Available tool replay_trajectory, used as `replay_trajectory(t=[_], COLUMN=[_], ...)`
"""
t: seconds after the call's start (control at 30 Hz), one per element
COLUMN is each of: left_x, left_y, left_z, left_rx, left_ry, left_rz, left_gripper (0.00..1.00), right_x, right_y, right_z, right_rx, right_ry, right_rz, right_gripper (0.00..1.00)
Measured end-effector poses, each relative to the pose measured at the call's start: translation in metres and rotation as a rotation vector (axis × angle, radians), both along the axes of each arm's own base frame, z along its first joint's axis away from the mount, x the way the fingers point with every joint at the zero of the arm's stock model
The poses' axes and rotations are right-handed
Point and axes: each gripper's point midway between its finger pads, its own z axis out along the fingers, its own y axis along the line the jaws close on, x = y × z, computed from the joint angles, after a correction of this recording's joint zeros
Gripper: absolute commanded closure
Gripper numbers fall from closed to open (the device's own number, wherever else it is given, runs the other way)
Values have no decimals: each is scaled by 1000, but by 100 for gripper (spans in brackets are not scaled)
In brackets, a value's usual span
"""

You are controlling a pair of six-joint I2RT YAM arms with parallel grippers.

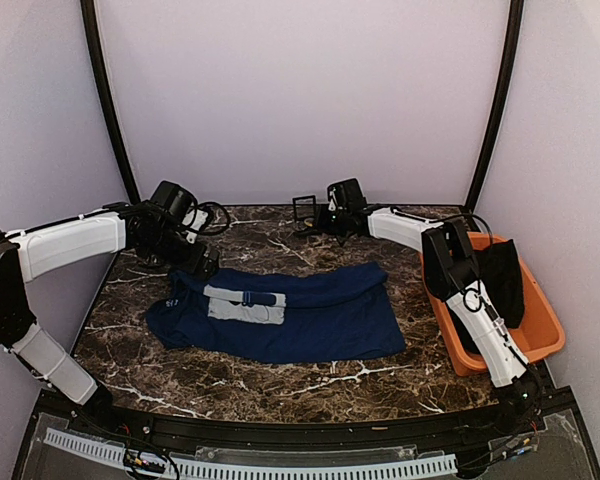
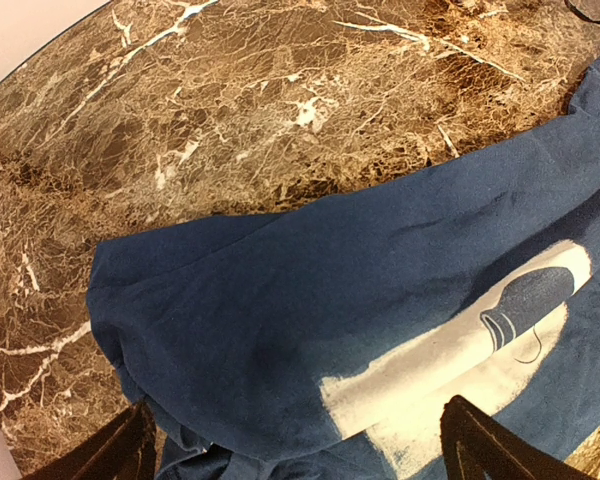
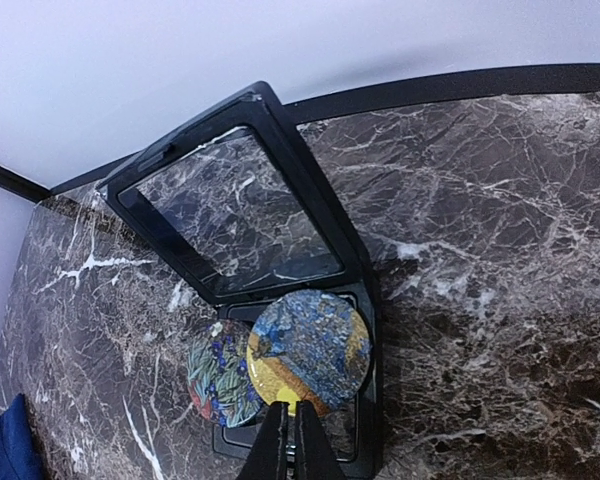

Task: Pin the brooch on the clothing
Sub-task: Move the brooch box to the corner of the board.

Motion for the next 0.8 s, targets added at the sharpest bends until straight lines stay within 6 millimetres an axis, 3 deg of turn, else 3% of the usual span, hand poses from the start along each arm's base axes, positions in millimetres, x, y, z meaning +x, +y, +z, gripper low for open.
replay_trajectory(t=[0.8], left_x=[0], left_y=[0], left_z=[0], left_rx=[1], left_ry=[0], left_rz=[0], left_gripper=[1], right_x=[-7], right_y=[-8], right_z=[-14], right_rx=[4], right_ry=[63], right_rz=[-48], right_gripper=[96])
